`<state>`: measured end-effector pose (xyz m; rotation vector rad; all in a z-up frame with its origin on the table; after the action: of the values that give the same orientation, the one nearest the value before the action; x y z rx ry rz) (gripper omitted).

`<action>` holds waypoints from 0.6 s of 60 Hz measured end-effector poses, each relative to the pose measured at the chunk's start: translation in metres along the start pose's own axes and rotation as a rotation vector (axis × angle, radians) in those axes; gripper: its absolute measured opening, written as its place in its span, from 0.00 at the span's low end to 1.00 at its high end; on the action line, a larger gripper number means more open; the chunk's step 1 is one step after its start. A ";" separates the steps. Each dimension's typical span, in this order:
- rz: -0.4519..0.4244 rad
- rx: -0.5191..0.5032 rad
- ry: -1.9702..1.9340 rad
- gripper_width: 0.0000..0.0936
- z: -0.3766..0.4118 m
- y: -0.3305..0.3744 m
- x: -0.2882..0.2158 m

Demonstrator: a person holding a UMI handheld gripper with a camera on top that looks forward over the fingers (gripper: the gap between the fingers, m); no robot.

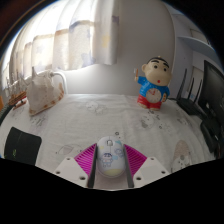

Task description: Arrange mouse

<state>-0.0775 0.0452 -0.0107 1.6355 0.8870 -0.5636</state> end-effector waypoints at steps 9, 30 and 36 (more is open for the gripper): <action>-0.006 0.054 0.011 0.44 -0.010 0.022 -0.029; -0.074 -0.137 -0.072 0.43 0.141 0.136 -0.139; -0.073 -0.195 -0.014 0.43 0.209 0.135 -0.130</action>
<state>-0.0289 -0.1996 0.1170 1.4264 0.9638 -0.5204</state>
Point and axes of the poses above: the point between the fingertips, and its own axes, seen from behind it with the camera up: z to the left, x down, y backward, against the way the camera looks, the point moved 1 cm from there along y, backward, against the way the camera looks, and after that the axes turned 12 degrees about y, right-handed, at the moved point
